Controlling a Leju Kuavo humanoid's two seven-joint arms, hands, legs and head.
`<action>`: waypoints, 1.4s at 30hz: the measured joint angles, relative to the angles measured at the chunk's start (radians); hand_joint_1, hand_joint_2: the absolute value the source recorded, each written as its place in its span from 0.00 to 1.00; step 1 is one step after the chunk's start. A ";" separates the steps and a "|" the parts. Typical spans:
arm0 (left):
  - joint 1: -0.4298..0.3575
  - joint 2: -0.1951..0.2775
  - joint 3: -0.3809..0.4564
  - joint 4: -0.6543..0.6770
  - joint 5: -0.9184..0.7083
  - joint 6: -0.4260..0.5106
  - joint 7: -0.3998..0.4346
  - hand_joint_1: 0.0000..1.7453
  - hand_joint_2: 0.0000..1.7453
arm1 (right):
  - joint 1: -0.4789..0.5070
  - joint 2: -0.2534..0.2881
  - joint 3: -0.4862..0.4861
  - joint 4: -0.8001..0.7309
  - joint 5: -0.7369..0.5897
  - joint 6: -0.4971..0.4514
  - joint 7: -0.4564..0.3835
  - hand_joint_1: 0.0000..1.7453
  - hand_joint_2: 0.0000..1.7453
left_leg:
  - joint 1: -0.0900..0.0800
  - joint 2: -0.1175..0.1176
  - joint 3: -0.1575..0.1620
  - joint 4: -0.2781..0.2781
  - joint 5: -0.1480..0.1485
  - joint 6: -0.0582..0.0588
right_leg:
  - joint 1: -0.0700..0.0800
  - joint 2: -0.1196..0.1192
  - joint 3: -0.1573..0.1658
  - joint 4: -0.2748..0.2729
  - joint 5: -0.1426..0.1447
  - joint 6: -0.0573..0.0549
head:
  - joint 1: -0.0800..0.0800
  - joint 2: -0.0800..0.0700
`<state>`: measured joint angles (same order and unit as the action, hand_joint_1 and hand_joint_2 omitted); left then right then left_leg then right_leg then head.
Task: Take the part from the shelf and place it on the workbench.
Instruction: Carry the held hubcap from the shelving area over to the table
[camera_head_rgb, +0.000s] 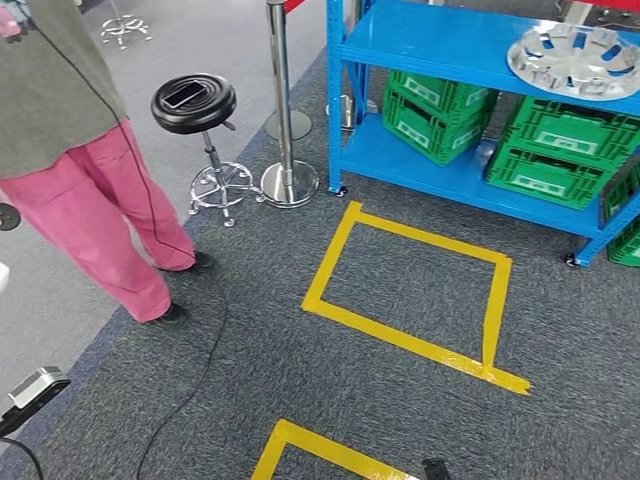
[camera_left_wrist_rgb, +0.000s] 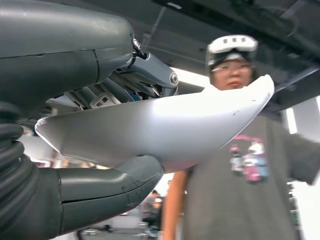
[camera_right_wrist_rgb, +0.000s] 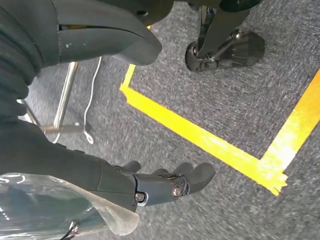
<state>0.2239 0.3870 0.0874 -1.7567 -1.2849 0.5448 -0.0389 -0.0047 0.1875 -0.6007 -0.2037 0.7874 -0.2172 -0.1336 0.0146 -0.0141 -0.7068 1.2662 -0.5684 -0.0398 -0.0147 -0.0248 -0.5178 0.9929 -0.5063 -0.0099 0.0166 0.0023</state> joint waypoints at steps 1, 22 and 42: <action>0.002 0.000 0.000 0.000 0.000 0.000 0.000 1.00 1.00 | 0.001 0.000 0.000 0.000 0.000 0.000 0.000 0.00 1.00 | 0.004 0.003 -0.011 0.022 0.003 -0.004 | 0.000 -0.016 0.002 0.000 -0.003 0.001 | 0.000 0.000; 0.000 -0.015 0.017 -0.002 0.034 0.003 -0.010 1.00 1.00 | -0.001 0.000 0.000 0.000 0.008 0.000 -0.003 0.00 1.00 | -0.006 -0.103 0.112 -0.245 0.123 0.047 | -0.001 0.107 -0.026 0.034 -0.007 0.031 | 0.004 0.000; 0.015 -0.015 0.051 -0.014 0.045 -0.015 -0.021 1.00 1.00 | -0.003 -0.002 -0.027 -0.001 0.006 -0.003 -0.012 0.00 1.00 | -0.018 0.038 0.117 -0.257 0.127 0.063 | 0.011 -0.070 0.021 0.036 -0.067 0.041 | -0.010 0.000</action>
<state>0.2388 0.3723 0.1387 -1.7704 -1.2396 0.5303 -0.0602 -0.0074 0.1855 -0.6272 -0.2049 0.7929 -0.2199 -0.1452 -0.0031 0.0241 -0.5900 1.0089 -0.4417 0.0227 -0.0041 -0.0946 -0.4969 1.0289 -0.5732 0.0309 0.0068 0.0023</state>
